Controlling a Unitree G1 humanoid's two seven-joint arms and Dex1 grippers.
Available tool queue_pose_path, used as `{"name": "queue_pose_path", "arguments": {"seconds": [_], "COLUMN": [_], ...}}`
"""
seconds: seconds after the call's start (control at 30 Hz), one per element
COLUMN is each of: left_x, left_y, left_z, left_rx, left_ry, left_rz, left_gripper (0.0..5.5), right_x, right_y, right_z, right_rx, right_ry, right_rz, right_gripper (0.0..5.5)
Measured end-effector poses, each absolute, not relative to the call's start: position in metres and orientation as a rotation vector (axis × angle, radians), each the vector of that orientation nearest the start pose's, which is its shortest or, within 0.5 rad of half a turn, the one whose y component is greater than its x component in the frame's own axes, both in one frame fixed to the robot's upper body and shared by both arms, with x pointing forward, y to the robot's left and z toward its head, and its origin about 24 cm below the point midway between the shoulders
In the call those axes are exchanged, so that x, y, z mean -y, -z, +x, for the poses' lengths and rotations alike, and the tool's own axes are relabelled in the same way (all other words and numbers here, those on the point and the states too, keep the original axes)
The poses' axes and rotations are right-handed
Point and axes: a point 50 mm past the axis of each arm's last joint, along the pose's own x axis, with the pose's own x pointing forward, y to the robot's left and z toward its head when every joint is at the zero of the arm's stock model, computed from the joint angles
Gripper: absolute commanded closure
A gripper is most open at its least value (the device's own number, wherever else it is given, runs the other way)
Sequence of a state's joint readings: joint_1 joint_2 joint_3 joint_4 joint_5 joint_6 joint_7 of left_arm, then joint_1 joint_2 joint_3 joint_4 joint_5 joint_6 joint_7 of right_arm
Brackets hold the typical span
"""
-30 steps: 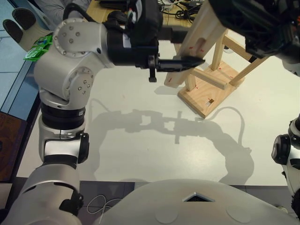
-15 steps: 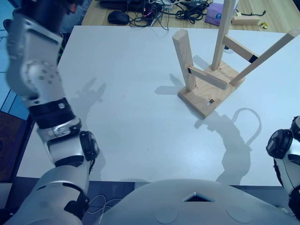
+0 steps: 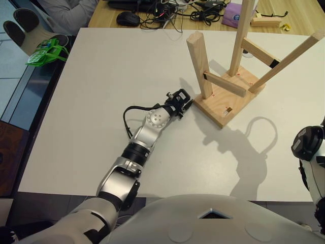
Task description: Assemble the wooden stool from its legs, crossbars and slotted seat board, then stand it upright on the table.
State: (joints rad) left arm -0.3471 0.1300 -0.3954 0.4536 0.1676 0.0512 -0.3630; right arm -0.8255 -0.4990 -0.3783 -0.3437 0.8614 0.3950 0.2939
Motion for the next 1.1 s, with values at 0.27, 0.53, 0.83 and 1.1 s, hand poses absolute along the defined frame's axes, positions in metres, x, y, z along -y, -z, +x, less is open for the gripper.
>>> {"name": "queue_pose_path", "arguments": {"seconds": [0.27, 0.53, 0.83, 1.1], "left_x": [-0.023, -0.005, 0.006, 0.026], "left_y": [-0.012, -0.056, -0.056, -0.047], "left_z": [0.258, 0.247, 0.251, 0.264], "left_rx": [-0.246, -0.131, -0.114, -0.110], "left_ry": [1.003, 1.131, 1.200, 1.137], "left_rz": [0.364, 0.251, 0.233, 0.136], "left_gripper": [3.18, 2.71, 1.27, 0.84], "right_x": [0.207, 0.208, 0.205, 0.199], "right_y": [-0.352, -0.350, -0.349, -0.345], "right_z": [0.259, 0.263, 0.264, 0.267], "right_rx": [0.888, 0.871, 0.862, 0.850], "right_ry": [-0.589, -0.583, -0.587, -0.597], "right_rz": [0.184, 0.186, 0.193, 0.220], "right_gripper": [4.48, 4.48, 4.48, 4.48]}}
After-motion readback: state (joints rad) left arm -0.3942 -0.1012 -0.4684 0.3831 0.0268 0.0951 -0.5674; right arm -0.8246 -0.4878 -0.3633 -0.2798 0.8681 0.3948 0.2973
